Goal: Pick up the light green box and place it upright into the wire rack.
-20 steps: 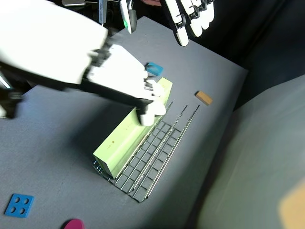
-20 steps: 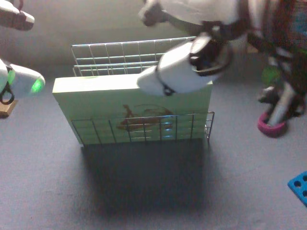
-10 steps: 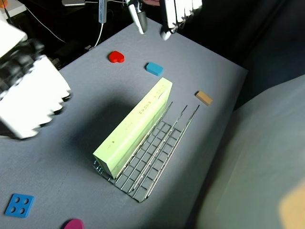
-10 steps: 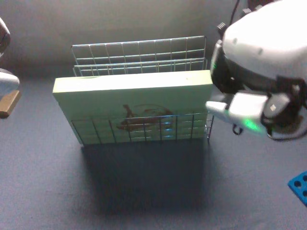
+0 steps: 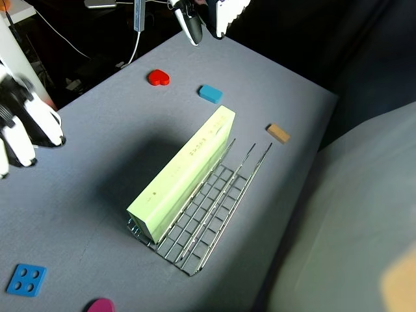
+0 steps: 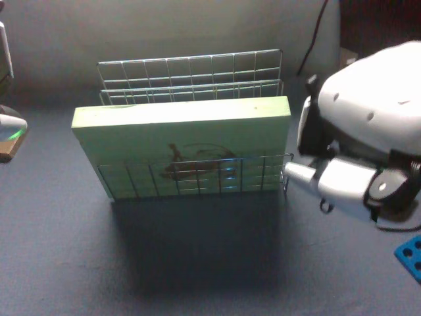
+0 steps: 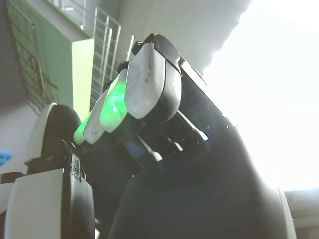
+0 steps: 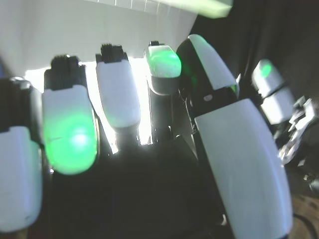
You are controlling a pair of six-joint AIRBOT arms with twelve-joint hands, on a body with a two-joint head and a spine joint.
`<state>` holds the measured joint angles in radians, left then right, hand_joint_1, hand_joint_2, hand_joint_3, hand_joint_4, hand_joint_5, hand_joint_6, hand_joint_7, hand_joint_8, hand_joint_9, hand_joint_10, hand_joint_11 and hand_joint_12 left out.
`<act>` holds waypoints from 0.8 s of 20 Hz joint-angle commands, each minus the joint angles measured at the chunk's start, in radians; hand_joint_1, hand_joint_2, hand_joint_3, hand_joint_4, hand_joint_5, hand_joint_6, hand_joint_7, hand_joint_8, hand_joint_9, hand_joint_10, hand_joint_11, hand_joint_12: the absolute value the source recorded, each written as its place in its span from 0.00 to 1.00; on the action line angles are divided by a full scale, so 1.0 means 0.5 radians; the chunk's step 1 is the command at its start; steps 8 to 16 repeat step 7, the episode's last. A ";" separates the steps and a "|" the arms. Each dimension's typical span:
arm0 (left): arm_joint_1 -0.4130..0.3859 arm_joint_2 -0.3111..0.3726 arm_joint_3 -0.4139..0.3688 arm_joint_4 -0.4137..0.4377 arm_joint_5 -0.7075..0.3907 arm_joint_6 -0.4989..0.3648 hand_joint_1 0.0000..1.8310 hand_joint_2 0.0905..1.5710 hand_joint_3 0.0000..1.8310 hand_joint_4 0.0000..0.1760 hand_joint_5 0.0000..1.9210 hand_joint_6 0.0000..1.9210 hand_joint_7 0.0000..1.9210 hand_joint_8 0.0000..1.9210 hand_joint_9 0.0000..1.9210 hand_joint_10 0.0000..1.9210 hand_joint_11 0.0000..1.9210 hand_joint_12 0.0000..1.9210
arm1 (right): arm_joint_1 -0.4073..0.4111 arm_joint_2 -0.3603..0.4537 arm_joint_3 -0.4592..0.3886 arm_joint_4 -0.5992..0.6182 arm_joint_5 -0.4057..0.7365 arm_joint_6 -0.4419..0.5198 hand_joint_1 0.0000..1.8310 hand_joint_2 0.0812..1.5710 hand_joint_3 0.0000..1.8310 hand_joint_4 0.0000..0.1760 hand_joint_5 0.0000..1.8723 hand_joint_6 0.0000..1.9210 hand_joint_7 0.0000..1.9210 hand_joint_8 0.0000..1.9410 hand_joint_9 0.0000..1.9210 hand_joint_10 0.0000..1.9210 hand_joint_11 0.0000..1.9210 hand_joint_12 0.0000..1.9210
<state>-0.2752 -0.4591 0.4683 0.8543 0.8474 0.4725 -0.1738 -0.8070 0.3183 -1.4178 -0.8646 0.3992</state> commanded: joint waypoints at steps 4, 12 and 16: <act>-0.019 -0.003 -0.002 0.123 -0.103 0.000 0.48 0.75 0.00 0.00 0.62 1.00 0.72 1.00 0.74 1.00 0.78 1.00 | -0.023 0.011 -0.003 -0.290 0.004 0.078 0.35 0.95 0.00 1.00 0.71 1.00 0.78 1.00 0.88 1.00 0.97 1.00; -0.027 -0.003 0.006 0.123 -0.100 -0.007 0.48 0.75 0.00 0.00 0.62 1.00 0.72 1.00 0.74 1.00 0.78 1.00 | -0.085 0.019 -0.002 -0.407 0.007 0.148 0.35 0.95 0.00 1.00 0.71 1.00 0.78 1.00 0.88 1.00 0.97 1.00; -0.027 -0.003 0.006 0.123 -0.100 -0.007 0.48 0.75 0.00 0.00 0.62 1.00 0.72 1.00 0.74 1.00 0.78 1.00 | -0.085 0.019 -0.002 -0.407 0.007 0.148 0.35 0.95 0.00 1.00 0.71 1.00 0.78 1.00 0.88 1.00 0.97 1.00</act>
